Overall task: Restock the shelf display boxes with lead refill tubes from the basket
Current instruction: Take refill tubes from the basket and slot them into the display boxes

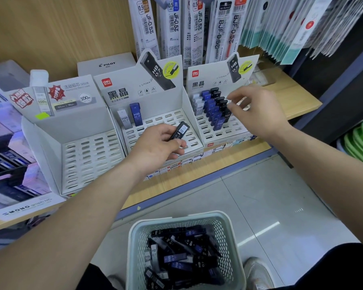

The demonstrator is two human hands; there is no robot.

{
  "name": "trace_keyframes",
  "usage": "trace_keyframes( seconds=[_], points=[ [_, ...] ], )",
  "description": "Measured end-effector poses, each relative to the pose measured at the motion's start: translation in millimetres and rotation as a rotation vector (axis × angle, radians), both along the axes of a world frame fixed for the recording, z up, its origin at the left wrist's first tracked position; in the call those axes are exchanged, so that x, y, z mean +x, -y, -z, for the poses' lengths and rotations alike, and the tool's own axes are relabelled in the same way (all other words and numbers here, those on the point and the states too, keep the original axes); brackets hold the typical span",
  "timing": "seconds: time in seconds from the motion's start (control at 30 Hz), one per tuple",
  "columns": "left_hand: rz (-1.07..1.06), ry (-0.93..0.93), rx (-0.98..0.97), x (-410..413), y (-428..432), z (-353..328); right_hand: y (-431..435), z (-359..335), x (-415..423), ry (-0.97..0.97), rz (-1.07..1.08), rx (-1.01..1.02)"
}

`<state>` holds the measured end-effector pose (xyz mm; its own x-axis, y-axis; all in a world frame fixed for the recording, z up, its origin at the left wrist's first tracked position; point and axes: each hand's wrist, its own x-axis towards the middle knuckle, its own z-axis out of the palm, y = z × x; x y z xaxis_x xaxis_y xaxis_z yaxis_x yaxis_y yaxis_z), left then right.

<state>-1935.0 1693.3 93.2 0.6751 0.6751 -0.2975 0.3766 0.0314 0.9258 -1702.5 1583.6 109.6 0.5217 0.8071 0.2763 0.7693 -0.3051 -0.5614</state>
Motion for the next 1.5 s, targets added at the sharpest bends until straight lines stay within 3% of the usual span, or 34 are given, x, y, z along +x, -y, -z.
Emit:
trace_keyframes(
  seconds=[0.13,0.27,0.47,0.63,0.83,1.07,1.23,1.4,1.5],
  points=[
    [0.019,0.042,-0.035,2,4,-3,-7,-11,-43,-0.203,-0.17,0.015],
    [0.07,0.086,-0.066,2,9,-7,-14,-5,-70,-0.256,-0.363,-0.108],
    [0.02,0.113,-0.103,1,7,-11,-12,-6,-62,-0.448,-0.354,-0.064],
    [0.027,0.098,-0.037,2,6,-11,-8,-8,-55,-0.725,-0.366,-0.025],
    [0.026,0.082,0.019,2,8,-11,-10,-5,-57,-0.875,-0.339,0.004],
    [0.026,-0.003,0.19,7,8,-5,-1,-21,-38,-0.691,-0.25,0.153],
    [0.026,-0.092,0.366,9,9,-1,13,-17,4,-0.257,-0.026,0.138],
    [0.181,-0.311,0.648,9,12,0,19,2,18,-0.239,0.024,0.042],
    [0.249,-0.403,0.697,10,13,2,16,7,14,-0.235,0.003,0.003]
  ],
)
